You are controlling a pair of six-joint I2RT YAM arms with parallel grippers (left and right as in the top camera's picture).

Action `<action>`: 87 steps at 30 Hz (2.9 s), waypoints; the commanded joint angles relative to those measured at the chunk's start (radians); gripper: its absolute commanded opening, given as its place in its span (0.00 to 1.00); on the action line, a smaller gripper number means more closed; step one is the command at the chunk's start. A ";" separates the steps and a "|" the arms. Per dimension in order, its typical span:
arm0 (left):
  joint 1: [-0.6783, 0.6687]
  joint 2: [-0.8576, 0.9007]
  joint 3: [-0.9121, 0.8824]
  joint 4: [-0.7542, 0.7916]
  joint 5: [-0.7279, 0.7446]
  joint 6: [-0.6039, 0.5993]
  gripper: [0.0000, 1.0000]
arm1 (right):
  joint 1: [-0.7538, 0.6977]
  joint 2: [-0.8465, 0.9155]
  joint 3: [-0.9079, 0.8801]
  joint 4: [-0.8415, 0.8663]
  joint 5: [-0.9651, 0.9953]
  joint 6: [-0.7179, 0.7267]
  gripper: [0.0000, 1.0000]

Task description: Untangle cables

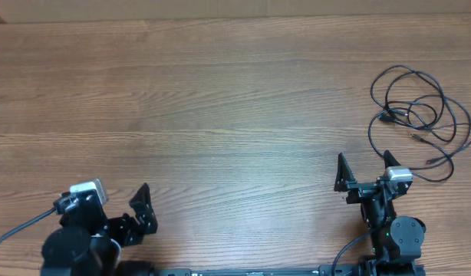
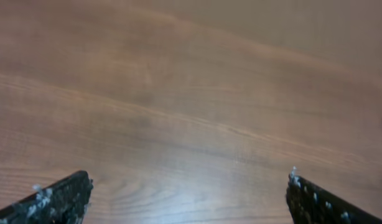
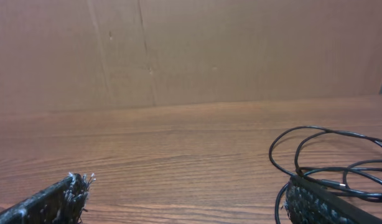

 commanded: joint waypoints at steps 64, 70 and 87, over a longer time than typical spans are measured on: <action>0.051 -0.346 -0.900 0.986 0.072 0.407 1.00 | 0.006 -0.007 -0.010 0.006 -0.001 -0.005 1.00; 0.051 -0.346 -0.900 0.986 0.072 0.407 1.00 | 0.006 -0.007 -0.010 0.006 -0.001 -0.005 1.00; 0.051 -0.346 -0.900 0.986 0.072 0.407 1.00 | 0.006 -0.007 -0.010 0.006 -0.001 -0.005 1.00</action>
